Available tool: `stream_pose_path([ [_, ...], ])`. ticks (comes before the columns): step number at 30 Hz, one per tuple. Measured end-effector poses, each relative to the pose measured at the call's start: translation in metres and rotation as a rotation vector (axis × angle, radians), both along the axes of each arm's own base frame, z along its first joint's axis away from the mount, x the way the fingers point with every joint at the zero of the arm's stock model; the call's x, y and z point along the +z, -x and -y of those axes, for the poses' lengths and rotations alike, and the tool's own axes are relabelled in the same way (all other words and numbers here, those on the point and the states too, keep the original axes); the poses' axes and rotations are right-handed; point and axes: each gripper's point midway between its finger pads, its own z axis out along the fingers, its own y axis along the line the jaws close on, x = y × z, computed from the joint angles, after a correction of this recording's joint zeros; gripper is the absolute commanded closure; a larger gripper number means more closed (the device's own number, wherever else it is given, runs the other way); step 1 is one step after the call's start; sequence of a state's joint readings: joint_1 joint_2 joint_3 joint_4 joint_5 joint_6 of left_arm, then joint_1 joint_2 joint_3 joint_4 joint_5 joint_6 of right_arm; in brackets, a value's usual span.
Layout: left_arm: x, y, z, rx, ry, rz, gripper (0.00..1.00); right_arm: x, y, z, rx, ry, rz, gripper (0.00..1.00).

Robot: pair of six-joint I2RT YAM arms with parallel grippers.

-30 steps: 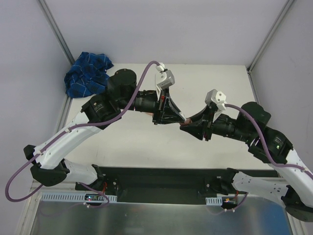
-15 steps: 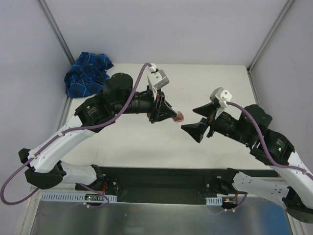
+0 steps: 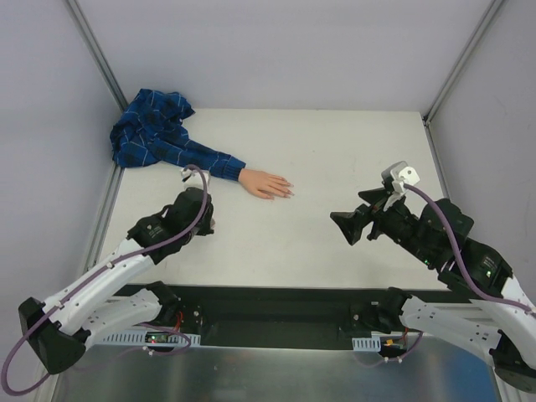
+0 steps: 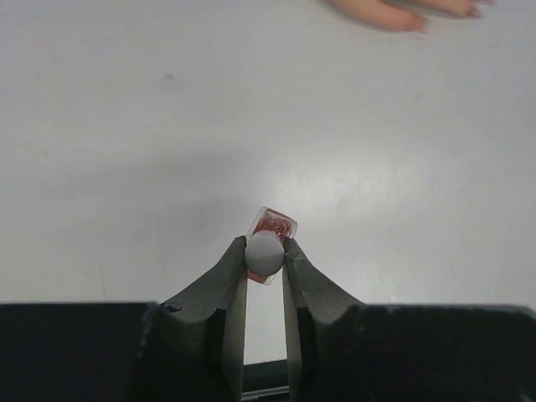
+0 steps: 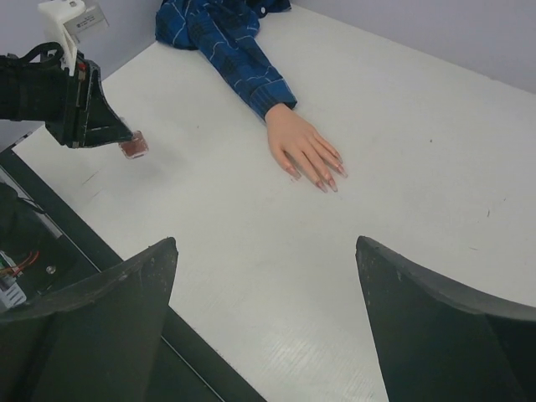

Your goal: Paint the nails

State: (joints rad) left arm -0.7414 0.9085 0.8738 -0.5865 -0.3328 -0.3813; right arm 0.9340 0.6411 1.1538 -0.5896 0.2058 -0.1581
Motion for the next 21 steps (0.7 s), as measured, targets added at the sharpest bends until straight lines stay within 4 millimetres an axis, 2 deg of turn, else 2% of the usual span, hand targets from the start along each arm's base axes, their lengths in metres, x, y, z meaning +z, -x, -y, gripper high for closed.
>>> stream_pose_path([
  [1,-0.011,0.000,-0.016,0.079,-0.009,-0.002,1.00,-0.004,0.000,-0.001,0.000,0.004,-0.009,0.10],
  [3,-0.028,0.002,-0.035,0.186,-0.011,-0.004,1.00,-0.011,-0.001,-0.003,-0.002,0.009,-0.028,0.10],
  [6,-0.044,0.002,-0.047,0.306,-0.002,-0.002,1.00,-0.020,-0.001,-0.006,0.002,0.014,-0.053,0.10],
  [16,-0.084,-0.003,-0.058,0.550,0.017,-0.040,1.00,-0.030,0.000,-0.008,-0.003,0.008,-0.086,0.10],
  [21,-0.094,-0.005,-0.063,0.612,0.018,-0.034,1.00,-0.034,0.000,-0.007,-0.007,0.011,-0.092,0.10],
])
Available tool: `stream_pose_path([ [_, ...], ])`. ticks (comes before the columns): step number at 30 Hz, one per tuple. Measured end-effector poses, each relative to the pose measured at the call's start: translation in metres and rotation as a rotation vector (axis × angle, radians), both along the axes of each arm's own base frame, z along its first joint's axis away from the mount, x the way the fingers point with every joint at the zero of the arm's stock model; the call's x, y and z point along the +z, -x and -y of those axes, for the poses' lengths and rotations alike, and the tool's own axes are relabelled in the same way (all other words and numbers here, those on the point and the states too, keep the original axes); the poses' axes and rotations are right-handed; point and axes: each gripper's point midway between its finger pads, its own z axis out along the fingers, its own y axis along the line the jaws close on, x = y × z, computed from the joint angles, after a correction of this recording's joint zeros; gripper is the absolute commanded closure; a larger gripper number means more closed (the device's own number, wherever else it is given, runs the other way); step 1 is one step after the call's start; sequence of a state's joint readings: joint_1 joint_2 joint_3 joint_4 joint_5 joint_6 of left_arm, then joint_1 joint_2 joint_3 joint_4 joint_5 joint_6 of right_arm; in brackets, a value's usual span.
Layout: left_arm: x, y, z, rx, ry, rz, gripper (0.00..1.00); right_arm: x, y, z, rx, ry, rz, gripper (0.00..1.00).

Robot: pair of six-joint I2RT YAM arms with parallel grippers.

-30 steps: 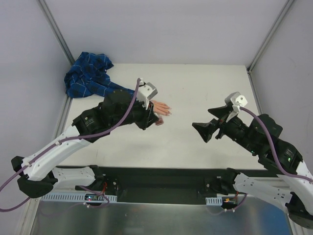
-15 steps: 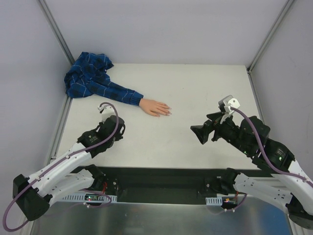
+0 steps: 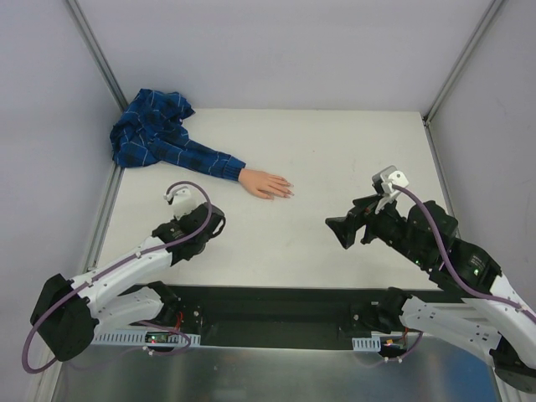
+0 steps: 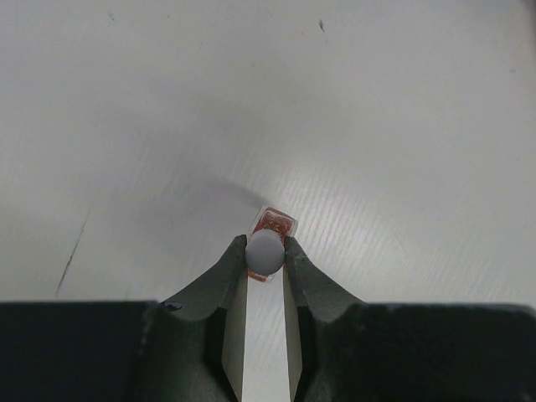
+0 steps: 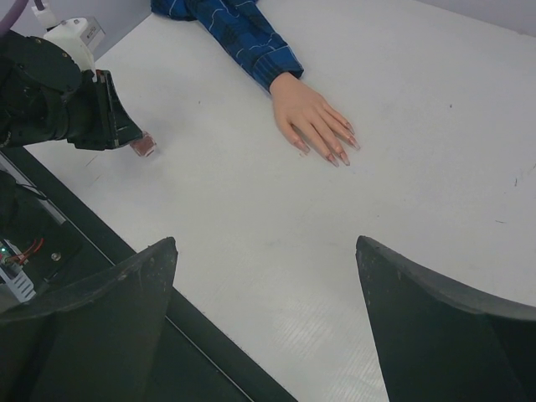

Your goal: Paint the nails

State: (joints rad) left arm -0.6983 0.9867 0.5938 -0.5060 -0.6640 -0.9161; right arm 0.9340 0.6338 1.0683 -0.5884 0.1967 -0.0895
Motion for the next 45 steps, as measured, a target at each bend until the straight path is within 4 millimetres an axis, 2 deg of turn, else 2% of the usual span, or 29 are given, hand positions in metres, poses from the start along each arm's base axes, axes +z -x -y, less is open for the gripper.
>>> stream_pose_path([
  [7,-0.019,0.002,-0.005,0.059,-0.023,-0.034,1.00,-0.001,0.000,0.000,-0.001,0.002,-0.001,0.10],
  [16,-0.030,0.003,-0.009,0.099,-0.041,-0.045,0.99,-0.006,0.000,0.001,-0.002,0.008,-0.007,0.10],
  [18,-0.030,0.002,-0.010,0.103,-0.050,-0.043,0.89,-0.007,0.000,0.000,-0.002,0.010,-0.010,0.10],
  [19,-0.031,0.001,-0.010,0.105,-0.052,-0.041,0.81,-0.007,0.000,0.000,-0.002,0.009,-0.009,0.10],
  [20,-0.031,0.000,-0.010,0.106,-0.054,-0.038,0.66,-0.007,0.000,0.000,-0.002,0.009,-0.009,0.10],
  [22,-0.030,0.000,-0.010,0.105,-0.056,-0.037,0.55,-0.007,0.000,0.000,-0.002,0.009,-0.009,0.10],
  [23,-0.031,0.000,-0.010,0.105,-0.053,-0.038,0.44,-0.007,0.000,0.000,-0.002,0.009,-0.009,0.10],
  [25,-0.031,0.000,-0.010,0.102,-0.053,-0.039,0.35,-0.007,0.000,0.000,-0.002,0.008,-0.010,0.10],
  [27,-0.030,0.000,-0.009,0.094,-0.048,-0.040,0.20,-0.007,0.000,0.000,-0.002,0.009,-0.010,0.10],
  [30,-0.021,0.001,-0.006,0.070,-0.026,-0.026,0.06,-0.008,-0.001,0.002,-0.018,0.008,-0.014,0.10],
  [31,-0.016,0.000,-0.003,0.060,-0.005,-0.017,0.05,-0.008,-0.003,0.005,-0.037,0.012,-0.018,0.09],
  [33,0.003,-0.002,0.004,0.026,0.047,0.014,0.01,-0.010,-0.006,0.014,-0.088,0.029,-0.032,0.08],
  [36,0.050,-0.007,0.024,-0.077,0.152,0.090,0.01,-0.005,-0.010,0.040,-0.215,0.075,-0.054,0.03],
  [38,0.098,-0.011,0.044,-0.197,0.234,0.166,0.01,0.002,-0.011,0.062,-0.304,0.097,-0.055,0.01],
  [40,0.156,-0.013,0.067,-0.347,0.308,0.250,0.01,0.010,-0.008,0.084,-0.378,0.108,-0.048,0.04],
  [43,0.237,-0.007,0.101,-0.570,0.400,0.366,0.01,0.024,-0.001,0.110,-0.450,0.086,-0.028,0.04],
  [45,0.274,-0.003,0.118,-0.687,0.437,0.422,0.01,0.030,0.004,0.125,-0.487,0.056,-0.007,0.04],
])
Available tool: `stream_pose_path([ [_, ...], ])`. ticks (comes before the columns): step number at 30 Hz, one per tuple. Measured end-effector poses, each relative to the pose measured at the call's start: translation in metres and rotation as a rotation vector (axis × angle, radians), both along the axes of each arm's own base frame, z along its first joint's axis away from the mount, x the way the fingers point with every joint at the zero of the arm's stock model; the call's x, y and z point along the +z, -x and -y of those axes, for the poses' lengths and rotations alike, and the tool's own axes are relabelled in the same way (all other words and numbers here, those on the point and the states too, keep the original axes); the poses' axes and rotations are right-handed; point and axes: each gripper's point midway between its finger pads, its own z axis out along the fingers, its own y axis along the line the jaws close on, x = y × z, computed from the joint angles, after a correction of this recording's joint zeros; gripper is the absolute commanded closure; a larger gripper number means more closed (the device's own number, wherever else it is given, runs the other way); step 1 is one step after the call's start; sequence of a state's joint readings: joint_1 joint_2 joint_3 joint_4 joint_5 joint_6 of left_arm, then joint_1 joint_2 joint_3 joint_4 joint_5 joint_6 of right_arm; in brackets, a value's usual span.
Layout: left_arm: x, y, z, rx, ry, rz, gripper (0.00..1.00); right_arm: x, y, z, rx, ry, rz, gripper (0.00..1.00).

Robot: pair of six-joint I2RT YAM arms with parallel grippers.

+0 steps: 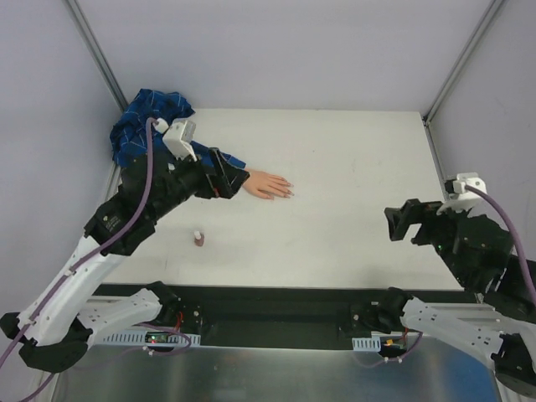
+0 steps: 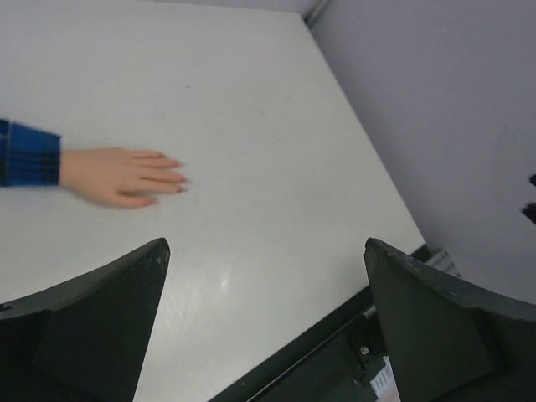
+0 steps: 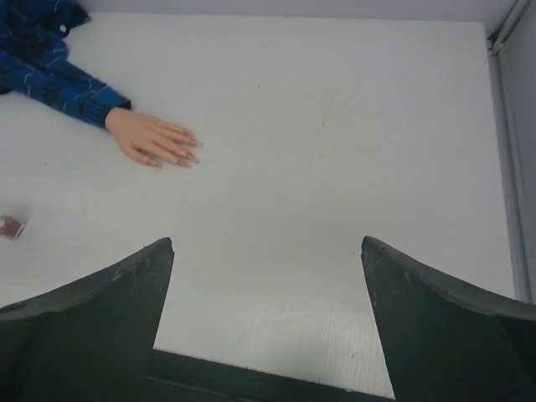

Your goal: Paint the nails

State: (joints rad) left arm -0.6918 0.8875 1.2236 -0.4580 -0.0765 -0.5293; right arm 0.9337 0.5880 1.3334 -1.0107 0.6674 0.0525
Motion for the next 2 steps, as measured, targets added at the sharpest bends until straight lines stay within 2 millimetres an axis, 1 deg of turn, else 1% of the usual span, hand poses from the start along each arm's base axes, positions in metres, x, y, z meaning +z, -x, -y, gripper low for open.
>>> stream_pose_path([
  [1,0.016,0.002,0.009,-0.056,0.016,0.032,0.01,0.000,0.000,0.005,-0.013,0.001,0.015,0.04],
  [2,0.026,0.004,0.018,-0.108,0.024,0.053,0.01,-0.001,-0.003,0.010,-0.041,0.005,0.046,0.04],
])
